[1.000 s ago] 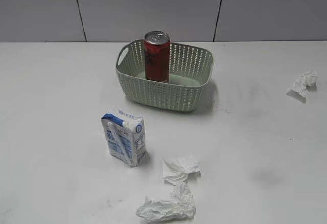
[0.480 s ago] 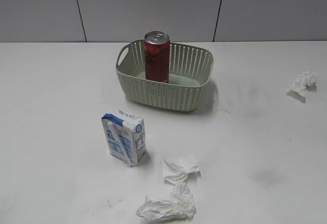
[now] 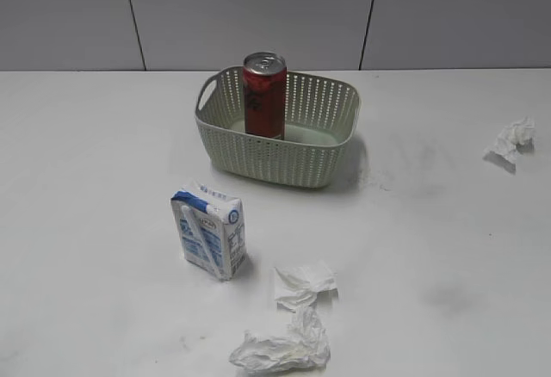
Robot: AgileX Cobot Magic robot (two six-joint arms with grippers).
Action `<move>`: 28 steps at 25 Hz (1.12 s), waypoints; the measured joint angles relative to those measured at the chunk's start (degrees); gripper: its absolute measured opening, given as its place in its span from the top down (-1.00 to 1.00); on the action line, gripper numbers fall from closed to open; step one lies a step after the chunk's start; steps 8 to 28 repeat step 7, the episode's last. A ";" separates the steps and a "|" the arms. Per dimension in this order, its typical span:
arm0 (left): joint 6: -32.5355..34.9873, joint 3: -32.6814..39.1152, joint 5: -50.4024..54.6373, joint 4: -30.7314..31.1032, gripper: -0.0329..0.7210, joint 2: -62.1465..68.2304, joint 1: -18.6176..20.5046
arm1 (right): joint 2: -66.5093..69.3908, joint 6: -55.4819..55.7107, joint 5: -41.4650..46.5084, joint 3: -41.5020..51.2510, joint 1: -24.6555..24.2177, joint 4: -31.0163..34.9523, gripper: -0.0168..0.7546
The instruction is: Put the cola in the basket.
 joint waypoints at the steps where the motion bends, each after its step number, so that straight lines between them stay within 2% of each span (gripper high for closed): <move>1: 0.00 0.00 0.00 0.00 0.30 0.00 0.00 | 0.00 0.00 0.00 0.00 0.00 0.00 -0.51; 7: 0.00 0.00 0.00 0.00 0.30 0.00 0.00 | 0.00 0.00 0.00 0.00 0.00 0.00 -0.40; 28: 0.00 0.00 0.00 0.00 0.30 0.00 0.00 | 0.00 0.00 0.00 0.00 0.00 0.00 -0.40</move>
